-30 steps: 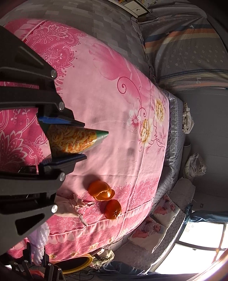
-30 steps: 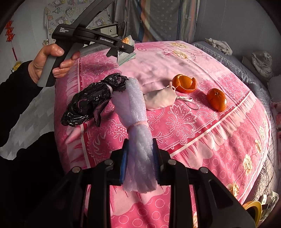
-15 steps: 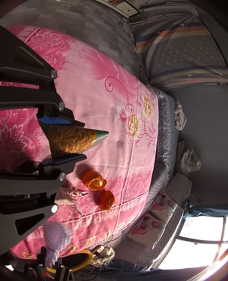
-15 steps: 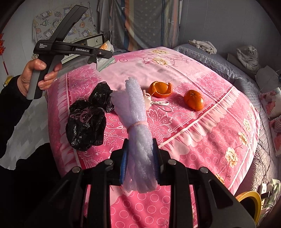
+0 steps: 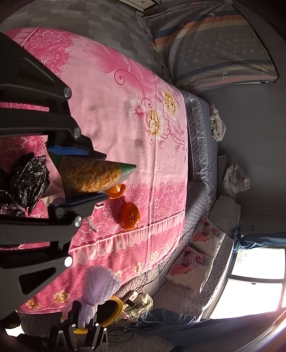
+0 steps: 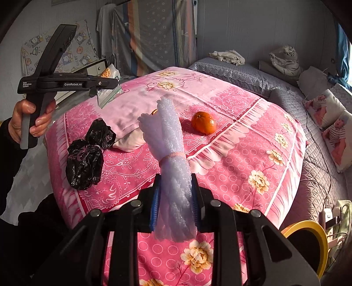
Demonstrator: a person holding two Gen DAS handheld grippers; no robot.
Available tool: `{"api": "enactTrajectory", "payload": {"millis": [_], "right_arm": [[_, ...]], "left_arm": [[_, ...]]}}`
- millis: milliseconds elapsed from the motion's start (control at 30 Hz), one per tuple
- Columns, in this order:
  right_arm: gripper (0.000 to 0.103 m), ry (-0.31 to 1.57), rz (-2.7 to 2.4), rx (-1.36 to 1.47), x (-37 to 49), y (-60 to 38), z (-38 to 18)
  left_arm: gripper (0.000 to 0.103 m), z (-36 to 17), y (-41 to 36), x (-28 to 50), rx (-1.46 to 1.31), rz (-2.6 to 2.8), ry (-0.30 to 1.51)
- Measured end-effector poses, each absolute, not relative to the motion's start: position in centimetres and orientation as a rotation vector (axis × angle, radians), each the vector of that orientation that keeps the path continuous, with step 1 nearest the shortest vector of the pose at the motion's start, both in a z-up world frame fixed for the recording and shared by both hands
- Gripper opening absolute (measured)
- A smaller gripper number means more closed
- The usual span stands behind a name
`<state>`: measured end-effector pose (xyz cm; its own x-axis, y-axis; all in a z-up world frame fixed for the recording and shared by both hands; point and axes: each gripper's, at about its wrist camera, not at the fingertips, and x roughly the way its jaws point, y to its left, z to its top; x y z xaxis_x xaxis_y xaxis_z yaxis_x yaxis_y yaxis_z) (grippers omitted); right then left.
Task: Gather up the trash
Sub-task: 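Carry the green snack bag and lavender mesh roll with both tools over the yellow bin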
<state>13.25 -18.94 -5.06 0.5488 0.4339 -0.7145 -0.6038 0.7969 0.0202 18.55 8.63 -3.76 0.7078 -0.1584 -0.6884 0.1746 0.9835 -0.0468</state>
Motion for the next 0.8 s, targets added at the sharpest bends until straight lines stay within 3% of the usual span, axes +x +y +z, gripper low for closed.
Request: {"api": "enactTrajectory", "payload": {"millis": [800], "right_arm": [[0.024, 0.672, 0.272, 0.005, 12.2, -35.8, -1.7]], "left_arm": [[0.029, -1.5, -10.8, 19.7, 0.117, -0.554, 0.724]]}}
